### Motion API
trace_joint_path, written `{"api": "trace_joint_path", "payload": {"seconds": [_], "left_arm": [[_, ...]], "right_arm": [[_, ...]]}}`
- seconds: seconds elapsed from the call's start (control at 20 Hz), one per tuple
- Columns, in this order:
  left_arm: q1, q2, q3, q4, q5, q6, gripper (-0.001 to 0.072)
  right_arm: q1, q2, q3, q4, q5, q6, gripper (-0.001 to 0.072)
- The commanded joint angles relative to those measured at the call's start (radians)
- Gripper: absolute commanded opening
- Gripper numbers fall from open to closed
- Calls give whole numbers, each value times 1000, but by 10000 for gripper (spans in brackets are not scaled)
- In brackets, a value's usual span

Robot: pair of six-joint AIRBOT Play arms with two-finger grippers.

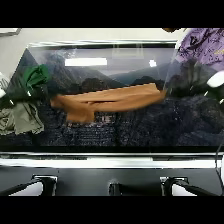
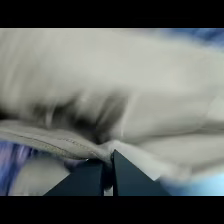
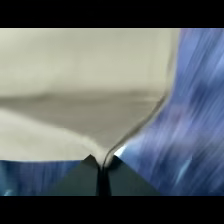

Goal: Fold the clothes and pants, and hang the long-sleeved shirts on hangers.

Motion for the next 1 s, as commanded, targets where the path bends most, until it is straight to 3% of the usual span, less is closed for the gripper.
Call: {"api": "trace_joint_path", "payload": {"seconds": [0.0,0.15,0.25,0.6,0.8,0.95], "left_arm": [[-78,1,479,291,-85,-216,14],[-93,14,851,500,-236,-324,15],[-93,85,945,557,-288,-365,15],[-93,542,678,829,-291,-530,15],[-93,568,661,862,-289,-527,15],[-93,470,648,793,-294,-465,15]], "right_arm": [[27,8,399,-154,-30,105,23],[27,74,669,-202,25,150,24],[27,194,688,-212,24,163,24],[27,481,687,-307,128,197,24],[27,448,687,-307,129,258,24],[27,337,682,-278,203,327,24]]}}
